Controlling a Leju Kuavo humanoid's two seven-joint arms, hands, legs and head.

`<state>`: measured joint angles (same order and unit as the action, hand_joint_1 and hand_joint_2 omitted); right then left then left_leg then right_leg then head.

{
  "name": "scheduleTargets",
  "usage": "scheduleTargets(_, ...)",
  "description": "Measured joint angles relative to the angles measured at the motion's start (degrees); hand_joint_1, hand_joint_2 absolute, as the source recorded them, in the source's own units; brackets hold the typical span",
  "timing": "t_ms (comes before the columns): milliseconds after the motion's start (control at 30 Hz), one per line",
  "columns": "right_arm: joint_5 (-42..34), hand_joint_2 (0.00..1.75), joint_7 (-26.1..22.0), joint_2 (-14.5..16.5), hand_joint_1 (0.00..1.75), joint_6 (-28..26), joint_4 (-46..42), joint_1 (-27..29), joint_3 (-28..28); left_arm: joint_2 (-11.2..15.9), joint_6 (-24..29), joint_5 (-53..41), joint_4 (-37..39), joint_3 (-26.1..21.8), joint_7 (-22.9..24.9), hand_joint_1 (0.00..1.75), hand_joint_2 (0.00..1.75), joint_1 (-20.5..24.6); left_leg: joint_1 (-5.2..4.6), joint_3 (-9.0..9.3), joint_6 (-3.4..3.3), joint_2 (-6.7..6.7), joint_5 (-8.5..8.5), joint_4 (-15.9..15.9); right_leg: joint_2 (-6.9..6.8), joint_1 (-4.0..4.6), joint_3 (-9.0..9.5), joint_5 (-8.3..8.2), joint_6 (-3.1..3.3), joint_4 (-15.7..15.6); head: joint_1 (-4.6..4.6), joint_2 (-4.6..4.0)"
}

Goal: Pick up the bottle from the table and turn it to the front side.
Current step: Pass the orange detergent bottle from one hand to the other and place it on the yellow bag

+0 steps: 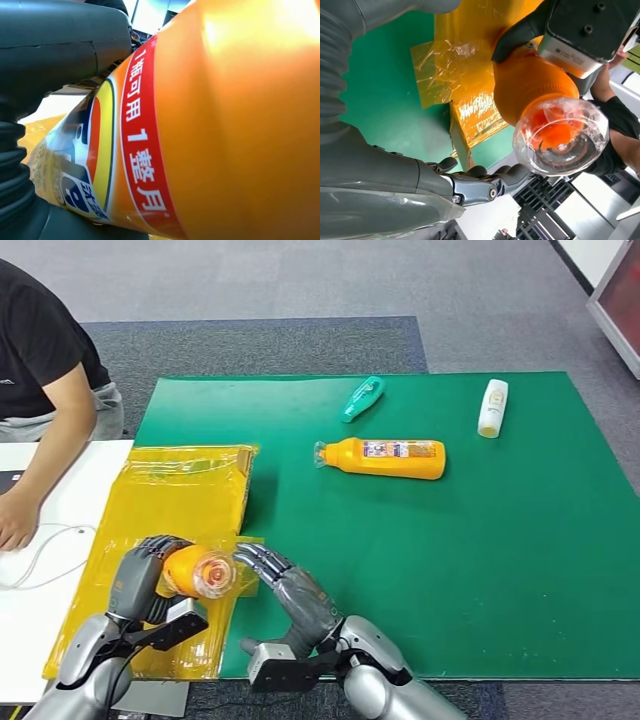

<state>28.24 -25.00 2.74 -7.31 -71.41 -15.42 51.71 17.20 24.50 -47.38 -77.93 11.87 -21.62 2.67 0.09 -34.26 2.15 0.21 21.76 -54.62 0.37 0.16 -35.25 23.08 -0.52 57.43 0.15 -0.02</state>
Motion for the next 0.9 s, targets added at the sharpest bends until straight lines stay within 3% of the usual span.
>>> scheduleTargets(300,-0.09,1.75,0.00,-0.01,0.00,0.65,0.30,-0.06,-0.08,0.30,-1.95,-2.94,3.03,2.05,1.92,1.75,1.75,2.96,0.00,0.11,0.02,0.00,-0.09,0.00,0.01,0.01,0.08,-0.09,0.02,0.00,0.01,0.00)
scheduleTargets(567,-0.18,1.75,-0.30,0.01,0.00,1.09,0.38,-0.09,-0.06,-0.43,-5.34,1.76,8.06,3.68,-1.49,1.75,1.75,6.13,0.00,0.10,-0.03,0.00,-0.16,0.00,0.01,0.00,0.08,-0.14,-0.01,0.00,0.01,0.00)
scheduleTargets(900,-0.57,1.75,-0.76,0.01,0.00,1.07,0.75,-0.62,-0.07,-0.69,-6.40,3.10,10.96,4.75,-2.22,1.75,1.75,8.19,0.00,0.15,-0.10,-0.01,-0.20,0.01,-0.04,0.00,0.21,-0.17,-0.05,0.00,0.00,0.00)
